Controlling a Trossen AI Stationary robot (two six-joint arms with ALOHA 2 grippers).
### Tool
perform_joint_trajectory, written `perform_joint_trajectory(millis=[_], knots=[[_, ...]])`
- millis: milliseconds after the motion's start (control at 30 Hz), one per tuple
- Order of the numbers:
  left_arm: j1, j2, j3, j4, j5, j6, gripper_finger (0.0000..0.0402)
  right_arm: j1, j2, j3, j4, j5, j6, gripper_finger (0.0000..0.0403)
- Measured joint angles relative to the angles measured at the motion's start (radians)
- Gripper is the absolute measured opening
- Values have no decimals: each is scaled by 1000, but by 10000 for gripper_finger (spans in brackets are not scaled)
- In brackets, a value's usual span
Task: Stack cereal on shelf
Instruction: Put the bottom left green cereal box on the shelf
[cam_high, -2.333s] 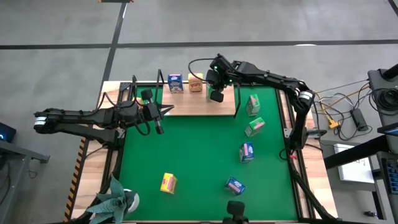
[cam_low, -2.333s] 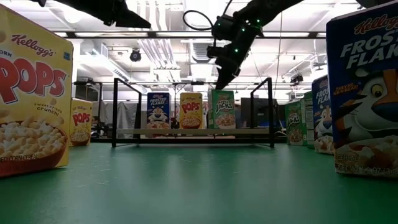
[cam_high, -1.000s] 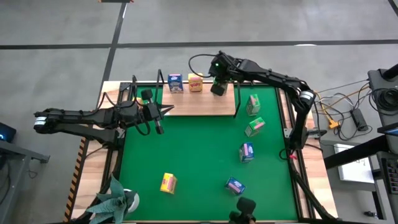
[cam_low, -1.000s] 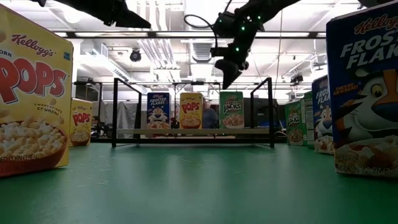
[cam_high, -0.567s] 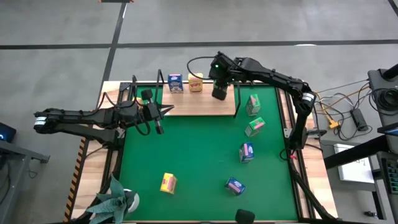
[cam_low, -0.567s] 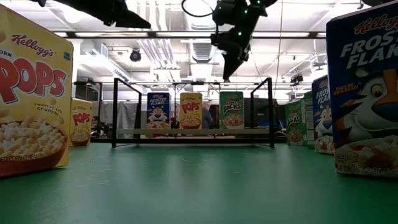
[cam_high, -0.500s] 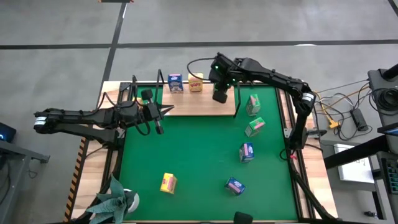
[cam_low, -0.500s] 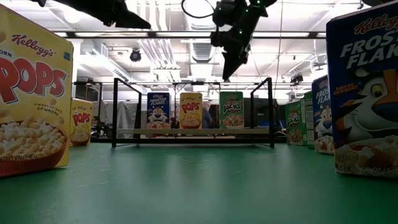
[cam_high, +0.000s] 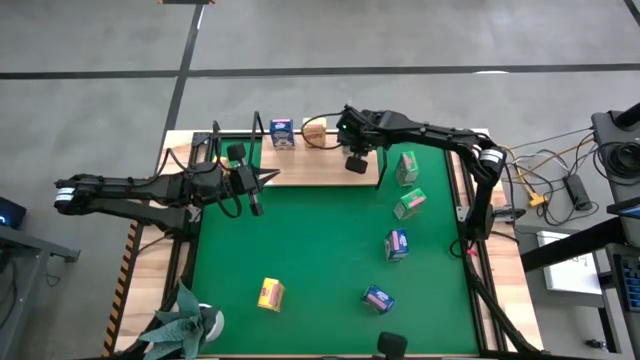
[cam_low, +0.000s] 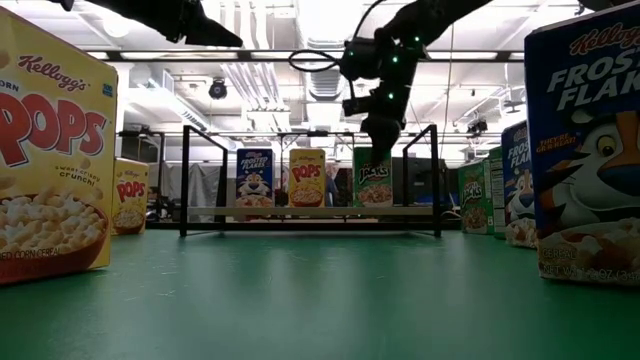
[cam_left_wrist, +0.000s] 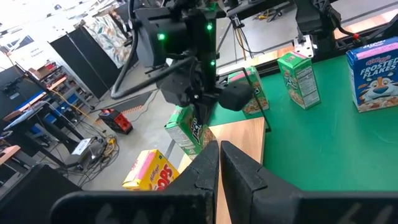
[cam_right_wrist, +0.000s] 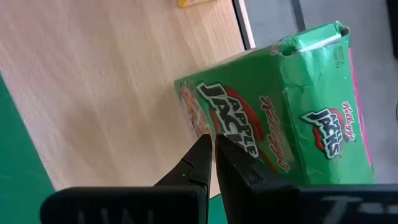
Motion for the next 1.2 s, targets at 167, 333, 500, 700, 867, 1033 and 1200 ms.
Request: perform_joint_trajectory(millis=[167,333,500,700,867,1033,1200], knots=[[0,0,0,0,0,7,0,-1,0,0,19,8,-8,13],[0,0,0,0,0,7,0,-2,4,0,45,8,-19,13],[0,0,0,0,0,7,0,-2,5,-5,73,8,-24,13],[0,0,0,1,0,7,0,-2,5,-23,94,8,-34,13],[0,0,0,1,0,7,0,-2,5,-55,138,8,-42,13],[0,0,0,1,0,7,0,-2,5,-71,162,8,-46,13],[0,0,0,1,0,7,0,-2,5,-72,178,9,-48,13]])
